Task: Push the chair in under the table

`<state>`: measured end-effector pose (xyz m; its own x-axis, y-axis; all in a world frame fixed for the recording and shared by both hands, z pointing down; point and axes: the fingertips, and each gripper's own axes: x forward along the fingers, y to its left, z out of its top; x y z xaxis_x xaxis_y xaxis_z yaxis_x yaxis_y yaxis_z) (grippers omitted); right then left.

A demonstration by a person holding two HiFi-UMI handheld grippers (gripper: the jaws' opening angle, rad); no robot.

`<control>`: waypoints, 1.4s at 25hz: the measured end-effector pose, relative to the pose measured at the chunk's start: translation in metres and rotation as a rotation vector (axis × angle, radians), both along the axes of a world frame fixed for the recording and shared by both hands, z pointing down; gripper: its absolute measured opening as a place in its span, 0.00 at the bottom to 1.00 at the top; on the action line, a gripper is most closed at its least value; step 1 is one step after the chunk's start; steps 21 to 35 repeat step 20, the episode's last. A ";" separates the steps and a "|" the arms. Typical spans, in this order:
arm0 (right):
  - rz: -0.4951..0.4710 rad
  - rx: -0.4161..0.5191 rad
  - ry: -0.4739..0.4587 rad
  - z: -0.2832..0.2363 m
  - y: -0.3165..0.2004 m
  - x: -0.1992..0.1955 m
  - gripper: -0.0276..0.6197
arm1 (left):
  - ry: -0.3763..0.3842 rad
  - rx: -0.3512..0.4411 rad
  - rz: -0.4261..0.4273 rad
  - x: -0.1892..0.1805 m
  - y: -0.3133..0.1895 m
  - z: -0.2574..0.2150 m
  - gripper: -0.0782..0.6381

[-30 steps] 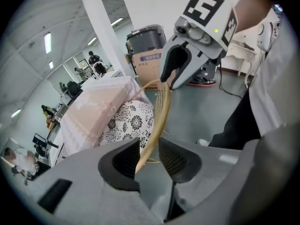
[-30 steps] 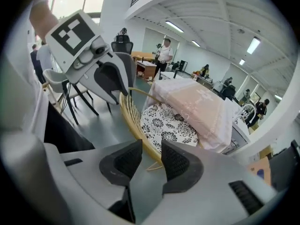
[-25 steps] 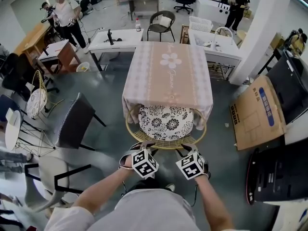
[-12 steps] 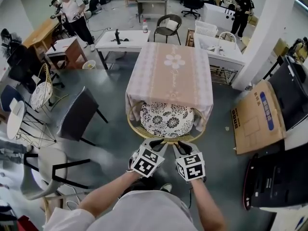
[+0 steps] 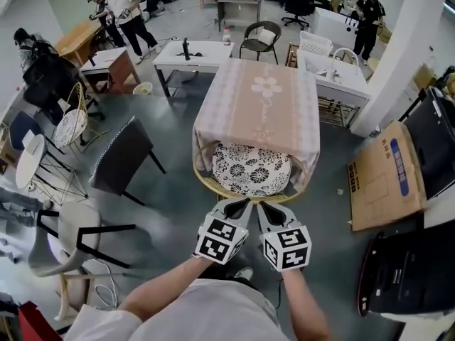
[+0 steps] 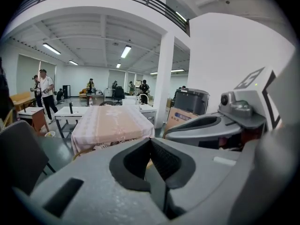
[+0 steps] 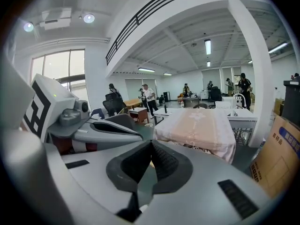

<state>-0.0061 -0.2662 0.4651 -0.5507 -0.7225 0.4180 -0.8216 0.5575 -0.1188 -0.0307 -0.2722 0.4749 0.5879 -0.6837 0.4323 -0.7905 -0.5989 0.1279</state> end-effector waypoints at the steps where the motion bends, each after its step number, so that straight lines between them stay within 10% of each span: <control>1: 0.000 0.003 -0.004 -0.001 0.001 0.000 0.05 | 0.009 -0.002 -0.008 0.000 0.002 -0.001 0.12; 35: 0.011 0.002 -0.028 -0.005 0.007 0.014 0.05 | 0.018 -0.006 0.002 0.018 0.012 -0.003 0.12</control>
